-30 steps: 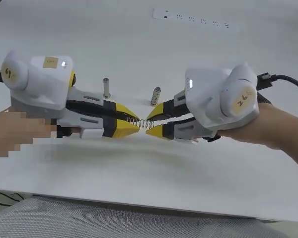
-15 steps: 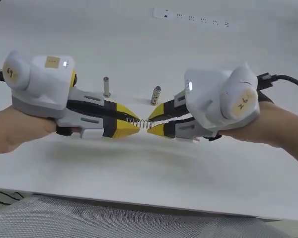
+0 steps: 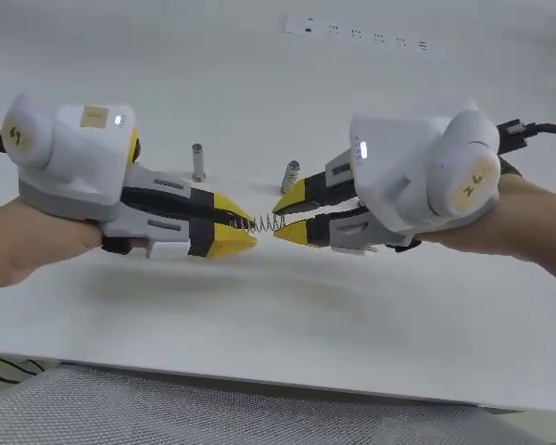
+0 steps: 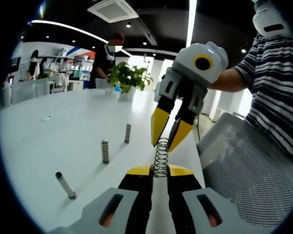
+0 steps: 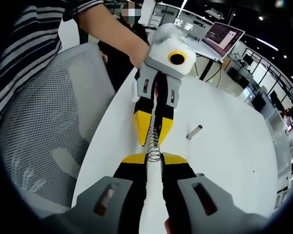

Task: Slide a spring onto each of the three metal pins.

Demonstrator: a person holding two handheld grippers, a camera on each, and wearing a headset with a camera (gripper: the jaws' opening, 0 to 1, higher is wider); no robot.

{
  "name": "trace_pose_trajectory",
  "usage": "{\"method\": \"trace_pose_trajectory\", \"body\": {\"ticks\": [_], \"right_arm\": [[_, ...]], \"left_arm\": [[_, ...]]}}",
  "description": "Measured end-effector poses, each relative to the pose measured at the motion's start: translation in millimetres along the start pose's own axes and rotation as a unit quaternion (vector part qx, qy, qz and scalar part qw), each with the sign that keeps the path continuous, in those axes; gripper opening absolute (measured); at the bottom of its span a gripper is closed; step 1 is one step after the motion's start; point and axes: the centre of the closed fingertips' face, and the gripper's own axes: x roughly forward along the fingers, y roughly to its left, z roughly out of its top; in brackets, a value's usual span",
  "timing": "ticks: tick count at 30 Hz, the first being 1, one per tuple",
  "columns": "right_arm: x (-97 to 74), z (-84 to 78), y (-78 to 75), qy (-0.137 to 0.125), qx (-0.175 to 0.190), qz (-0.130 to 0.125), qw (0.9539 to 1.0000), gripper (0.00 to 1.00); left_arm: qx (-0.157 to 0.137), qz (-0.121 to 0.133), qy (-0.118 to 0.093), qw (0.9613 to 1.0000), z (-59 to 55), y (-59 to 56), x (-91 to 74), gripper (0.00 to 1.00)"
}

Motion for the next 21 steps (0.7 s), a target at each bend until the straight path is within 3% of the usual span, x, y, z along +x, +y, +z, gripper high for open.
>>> {"method": "trace_pose_trajectory", "body": {"ticks": [5,10,13,21], "right_arm": [[-1.2,4.1,-1.2,-0.004,-0.002,0.003,1.0,0.12],[-3.1,10.0,-1.9,-0.018,0.003,0.006,0.9998,0.12],[-4.0,19.0,-1.8,-0.04,0.018,0.009,0.999,0.12],[0.4,23.8,-2.1,-0.053,0.021,0.008,0.9983,0.12]], "left_arm": [[0.001,0.001,0.001,1.0,-1.2,1.0,-0.2,0.08],[0.0,0.003,-0.002,1.0,-1.8,1.9,-0.6,0.07],[0.001,0.002,0.001,1.0,-3.5,1.4,0.3,0.07],[0.007,0.003,0.009,0.9999,-5.7,2.0,2.5,0.07]]}}
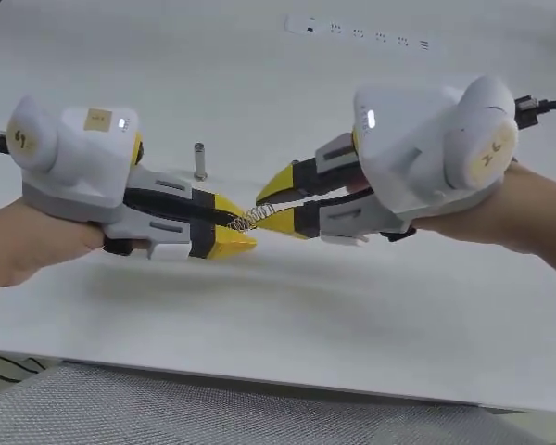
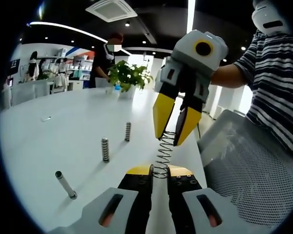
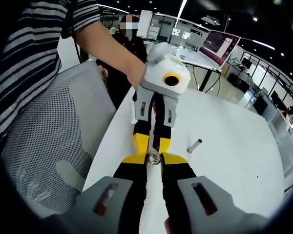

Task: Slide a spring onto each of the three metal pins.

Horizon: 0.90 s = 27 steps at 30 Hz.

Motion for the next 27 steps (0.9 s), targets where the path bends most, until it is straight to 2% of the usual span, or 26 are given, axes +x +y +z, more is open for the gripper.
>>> {"method": "trace_pose_trajectory", "body": {"ticks": [9,20,27], "right_arm": [[5.9,16.8,-3.0,-0.02,-0.007,-0.003,0.9998,0.12],[10.2,27.3,-3.9,-0.05,0.016,-0.015,0.9985,0.12],[9.4,26.6,-3.8,-0.048,0.011,-0.017,0.9986,0.12]], "left_arm": [[0.008,-0.003,0.006,0.9999,1.5,-3.2,3.5,0.08],[0.011,-0.001,0.007,0.9999,3.3,-3.1,1.4,0.08],[0.009,0.003,0.009,0.9999,2.4,-1.9,-0.2,0.08]]}}
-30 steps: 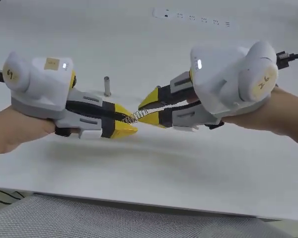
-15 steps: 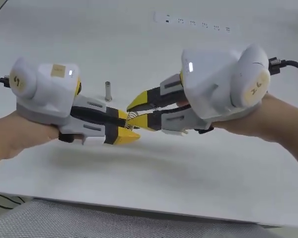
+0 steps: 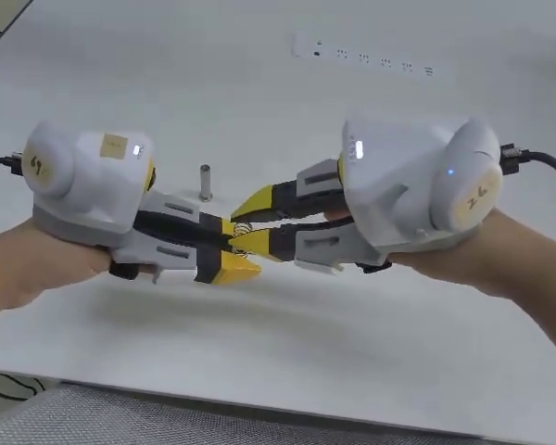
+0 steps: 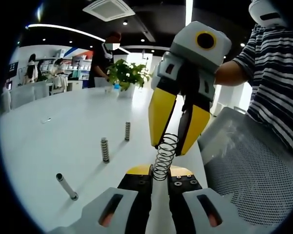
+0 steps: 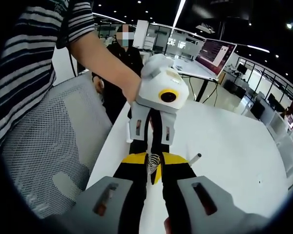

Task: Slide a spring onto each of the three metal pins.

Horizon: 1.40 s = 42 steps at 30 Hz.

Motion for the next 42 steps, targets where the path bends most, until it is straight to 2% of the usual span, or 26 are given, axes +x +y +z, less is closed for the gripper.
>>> {"method": "trace_pose_trajectory", "body": {"ticks": [11,24,36,42], "right_arm": [[-0.9,3.2,-2.0,0.004,-0.006,0.002,1.0,0.12],[1.6,3.2,1.4,0.009,-0.012,0.005,0.9999,0.12],[3.1,5.2,-0.5,0.008,-0.013,0.004,0.9999,0.12],[3.3,5.7,-2.6,0.011,-0.017,0.002,0.9998,0.12]], "left_arm": [[-0.008,0.006,-0.005,0.9999,3.4,-0.4,-0.9,0.08],[-0.019,0.011,0.004,0.9997,-1.1,-2.1,-2.1,0.09],[-0.024,0.023,-0.01,0.9994,5.7,0.7,-4.4,0.14],[-0.025,0.024,-0.01,0.9993,5.3,1.5,-4.9,0.16]]}}
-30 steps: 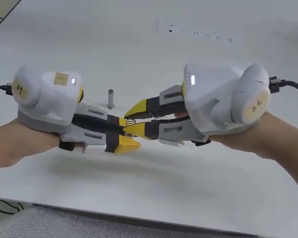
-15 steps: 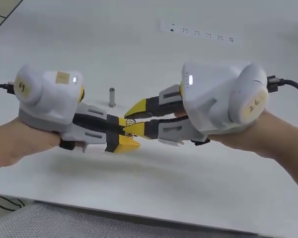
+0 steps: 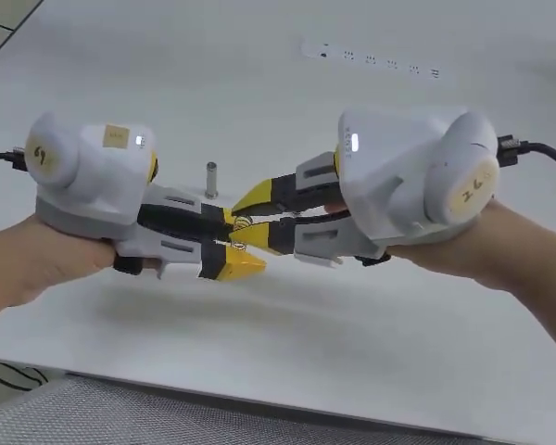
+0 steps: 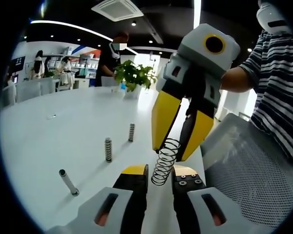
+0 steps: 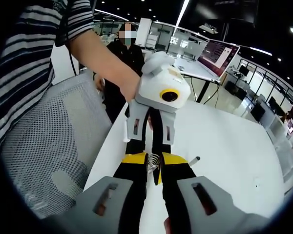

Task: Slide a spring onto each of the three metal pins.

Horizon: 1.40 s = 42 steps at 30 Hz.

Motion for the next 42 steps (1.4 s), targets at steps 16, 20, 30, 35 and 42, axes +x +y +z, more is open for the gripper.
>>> {"method": "trace_pose_trajectory", "body": {"ticks": [16,20,30,35,42], "right_arm": [[3.2,0.3,-2.7,0.007,-0.011,-0.001,0.9999,0.12],[3.3,0.9,-3.0,0.007,-0.013,-0.001,0.9999,0.12],[1.2,0.1,-7.1,0.009,-0.014,-0.007,0.9998,0.12],[0.7,-1.0,-9.7,0.011,-0.015,-0.011,0.9998,0.12],[0.1,-1.6,-13.4,0.012,-0.016,-0.016,0.9997,0.12]], "left_arm": [[-0.008,0.024,-0.006,0.9997,0.8,9.0,-7.7,0.26],[-0.009,0.026,-0.006,0.9996,1.0,9.2,-8.2,0.26],[-0.021,0.039,-0.002,0.999,-5.5,10.9,-14.9,0.31],[-0.024,0.065,-0.003,0.9976,-10.3,17.3,-25.4,0.41],[-0.029,0.108,-0.002,0.9937,-18.2,28.9,-43.2,0.58]]}}
